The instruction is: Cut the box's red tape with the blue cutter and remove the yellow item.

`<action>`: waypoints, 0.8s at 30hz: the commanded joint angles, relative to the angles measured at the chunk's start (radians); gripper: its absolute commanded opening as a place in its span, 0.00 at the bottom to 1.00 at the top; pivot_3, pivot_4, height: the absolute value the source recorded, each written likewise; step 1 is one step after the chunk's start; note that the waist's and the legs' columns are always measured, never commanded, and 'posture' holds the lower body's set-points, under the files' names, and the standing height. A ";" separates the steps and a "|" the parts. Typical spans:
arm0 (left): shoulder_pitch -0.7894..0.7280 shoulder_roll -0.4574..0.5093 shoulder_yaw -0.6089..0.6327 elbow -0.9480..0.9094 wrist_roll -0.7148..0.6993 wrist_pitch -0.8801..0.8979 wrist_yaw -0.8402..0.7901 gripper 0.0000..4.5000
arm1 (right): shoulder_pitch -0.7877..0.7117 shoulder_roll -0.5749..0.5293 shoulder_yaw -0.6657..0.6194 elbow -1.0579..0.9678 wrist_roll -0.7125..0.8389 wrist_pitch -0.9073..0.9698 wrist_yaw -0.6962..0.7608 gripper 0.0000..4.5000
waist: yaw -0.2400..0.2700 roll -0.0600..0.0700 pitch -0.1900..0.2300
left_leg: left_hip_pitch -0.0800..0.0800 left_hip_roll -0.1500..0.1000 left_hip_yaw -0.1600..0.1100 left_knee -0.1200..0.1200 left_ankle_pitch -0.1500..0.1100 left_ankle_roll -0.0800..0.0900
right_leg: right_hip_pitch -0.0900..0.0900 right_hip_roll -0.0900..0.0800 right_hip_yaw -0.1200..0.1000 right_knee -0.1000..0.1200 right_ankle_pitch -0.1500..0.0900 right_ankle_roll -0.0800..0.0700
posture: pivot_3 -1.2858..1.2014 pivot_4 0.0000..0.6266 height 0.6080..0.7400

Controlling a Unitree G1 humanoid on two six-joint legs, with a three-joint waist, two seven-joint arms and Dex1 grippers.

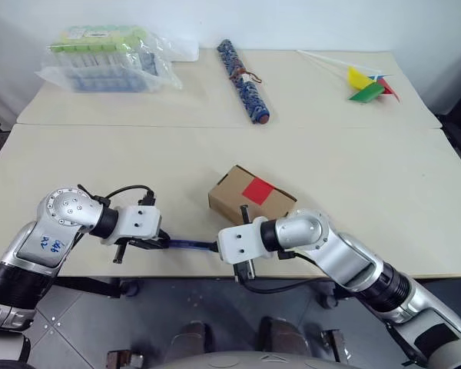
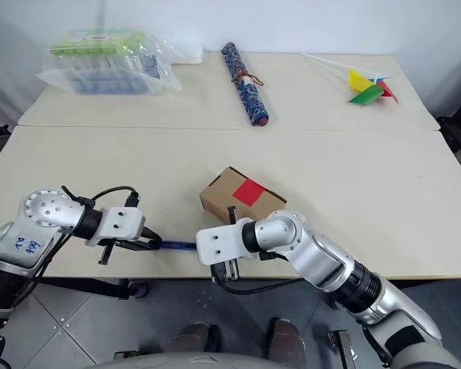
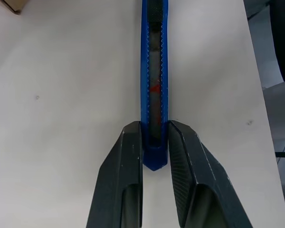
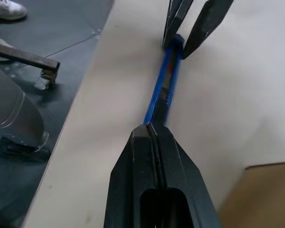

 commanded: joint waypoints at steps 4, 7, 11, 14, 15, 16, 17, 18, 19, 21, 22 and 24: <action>0.058 0.032 -0.037 -0.046 0.024 0.034 -0.030 0.09 | -0.023 0.048 0.009 0.042 -0.069 -0.071 0.012 0.00 | -0.002 0.000 0.000 | 0.001 0.000 0.000 0.000 0.000 0.000 | 0.000 0.000 0.000 0.000 0.000 0.000 | 0.52 0.24 1.00; 0.068 0.038 -0.033 -0.063 0.021 0.048 -0.026 0.09 | -0.024 0.062 0.010 0.051 -0.087 -0.089 0.026 0.00 | -0.002 0.000 0.000 | 0.001 0.001 0.001 0.000 0.000 0.000 | 0.000 0.000 0.001 0.001 0.000 0.000 | 0.52 0.24 1.00; 0.074 0.041 -0.029 -0.076 0.018 0.058 -0.025 0.09 | -0.022 0.070 0.020 0.070 -0.118 -0.123 0.039 0.00 | -0.001 0.000 0.000 | 0.002 0.001 0.001 0.000 0.000 0.000 | 0.001 0.000 0.001 0.001 0.000 0.000 | 0.52 0.24 1.00; 0.074 0.043 -0.028 -0.080 0.020 0.068 -0.023 0.09 | -0.024 0.085 0.016 0.083 -0.127 -0.135 0.048 0.00 | -0.001 0.000 0.000 | 0.002 0.000 0.001 0.000 0.000 0.000 | 0.001 0.000 0.001 0.001 0.000 0.000 | 0.52 0.24 1.00; 0.076 0.045 -0.027 -0.083 0.020 0.072 -0.022 0.09 | -0.023 0.088 0.015 0.084 -0.130 -0.138 0.051 0.00 | -0.002 0.000 0.000 | 0.002 0.000 0.001 0.000 0.000 0.000 | 0.001 0.000 0.001 0.001 0.000 0.000 | 0.52 0.24 1.00; 0.079 0.047 -0.026 -0.085 0.021 0.075 -0.021 0.09 | -0.023 0.089 0.014 0.082 -0.132 -0.144 0.056 0.00 | -0.002 0.000 0.000 | 0.003 0.001 0.001 0.000 0.000 0.000 | 0.001 0.000 0.001 0.001 0.000 0.000 | 0.52 0.24 1.00; 0.081 0.049 -0.025 -0.087 0.021 0.077 -0.021 0.09 | -0.022 0.088 0.013 0.078 -0.133 -0.147 0.062 0.00 | -0.002 0.000 0.000 | 0.003 0.001 0.001 0.000 0.000 0.000 | 0.001 0.000 0.001 0.002 0.000 0.000 | 0.52 0.24 1.00; 0.083 0.050 -0.024 -0.088 0.021 0.079 -0.021 0.09 | -0.021 0.087 0.011 0.073 -0.134 -0.150 0.067 0.00 | -0.002 0.000 0.000 | 0.003 0.001 0.002 0.000 0.000 0.000 | 0.001 0.000 0.002 0.002 0.000 0.000 | 0.52 0.24 1.00; 0.086 0.052 -0.022 -0.090 0.021 0.079 -0.020 0.09 | -0.020 0.085 0.008 0.067 -0.134 -0.150 0.072 0.00 | -0.003 0.000 0.000 | 0.003 0.001 0.002 0.000 0.000 0.000 | 0.001 0.000 0.002 0.002 0.000 0.000 | 0.52 0.24 1.00; 0.088 0.053 -0.021 -0.089 0.021 0.079 -0.021 0.09 | -0.018 0.086 0.005 0.064 -0.134 -0.151 0.078 0.00 | -0.003 0.000 0.000 | 0.004 0.001 0.002 -0.001 0.000 0.000 | 0.001 0.000 0.002 0.003 0.000 0.000 | 0.52 0.24 1.00; 0.088 0.054 -0.021 -0.088 0.022 0.079 -0.021 0.09 | -0.018 0.085 0.004 0.062 -0.134 -0.153 0.082 0.00 | -0.003 0.000 0.000 | 0.005 0.001 0.003 -0.001 0.000 0.000 | 0.001 0.000 0.002 0.004 0.000 0.000 | 0.52 0.24 1.00; 0.094 0.058 -0.020 -0.091 0.022 0.082 -0.021 0.09 | -0.011 0.082 0.003 0.047 -0.130 -0.152 0.090 0.00 | -0.003 0.000 0.000 | 0.006 0.001 0.004 -0.001 0.000 0.000 | 0.001 0.000 0.003 0.005 0.000 0.000 | 0.52 0.24 1.00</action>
